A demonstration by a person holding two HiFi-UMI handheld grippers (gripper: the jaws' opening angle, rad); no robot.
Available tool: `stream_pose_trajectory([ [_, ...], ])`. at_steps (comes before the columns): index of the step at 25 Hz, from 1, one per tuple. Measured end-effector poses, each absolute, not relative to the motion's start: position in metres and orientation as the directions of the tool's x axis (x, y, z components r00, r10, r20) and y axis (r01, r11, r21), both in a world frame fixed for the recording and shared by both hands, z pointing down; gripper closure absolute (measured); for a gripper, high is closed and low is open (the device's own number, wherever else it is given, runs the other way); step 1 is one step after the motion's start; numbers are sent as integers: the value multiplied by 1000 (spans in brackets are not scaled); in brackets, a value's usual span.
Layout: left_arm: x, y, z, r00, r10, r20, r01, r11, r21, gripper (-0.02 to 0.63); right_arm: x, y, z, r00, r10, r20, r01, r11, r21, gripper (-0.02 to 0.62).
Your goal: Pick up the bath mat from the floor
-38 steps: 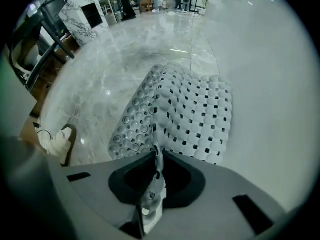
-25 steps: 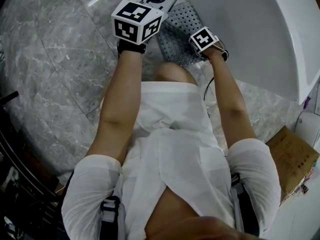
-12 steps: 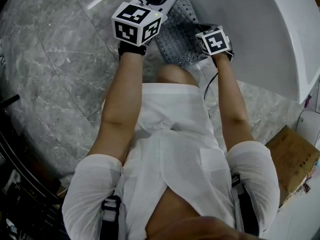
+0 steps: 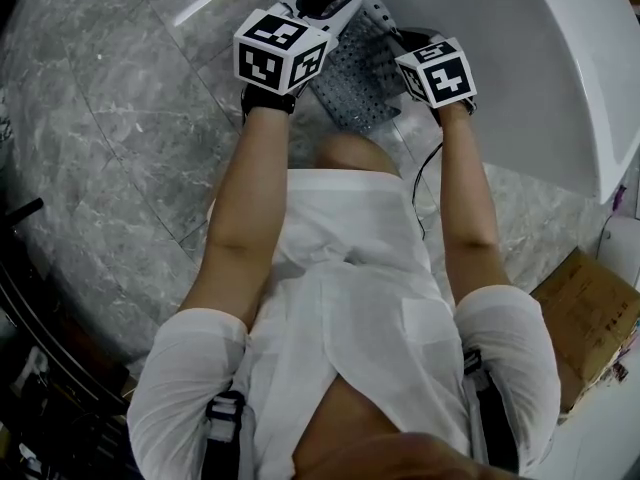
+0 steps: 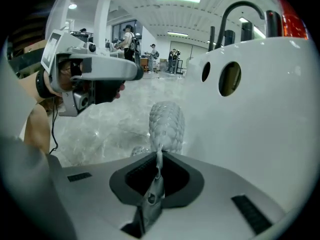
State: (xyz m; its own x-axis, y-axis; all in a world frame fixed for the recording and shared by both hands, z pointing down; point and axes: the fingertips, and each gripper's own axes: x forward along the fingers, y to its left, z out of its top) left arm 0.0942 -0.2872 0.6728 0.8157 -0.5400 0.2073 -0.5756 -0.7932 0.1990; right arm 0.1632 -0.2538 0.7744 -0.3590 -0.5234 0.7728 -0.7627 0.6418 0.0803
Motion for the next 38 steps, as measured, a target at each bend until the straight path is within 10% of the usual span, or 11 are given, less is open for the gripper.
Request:
stream_pose_trajectory([
  [9,112,-272,702,803,-425,418,-442,-895,-60,333,158,-248,744,-385,-429,817,-587,797,142,552],
  [19,109,-233,774,562,-242,791,-118,-970,-213,272,130,-221,738,-416,-196,888,-283,956,79,552],
  [22,105,-240,785,496,-293,817,-108,-955,-277,286,120,-215,733,-413,-156,897,-197,977,79,552],
  [29,99,-242,795,444,-256,859,-155,-966,-208,542,115,-214,737,-459,-87,884,-189,982,-1,545],
  [38,89,-262,783,531,-241,812,-452,-891,31,555,106,-242,707,-638,-259,725,-334,942,42,473],
])
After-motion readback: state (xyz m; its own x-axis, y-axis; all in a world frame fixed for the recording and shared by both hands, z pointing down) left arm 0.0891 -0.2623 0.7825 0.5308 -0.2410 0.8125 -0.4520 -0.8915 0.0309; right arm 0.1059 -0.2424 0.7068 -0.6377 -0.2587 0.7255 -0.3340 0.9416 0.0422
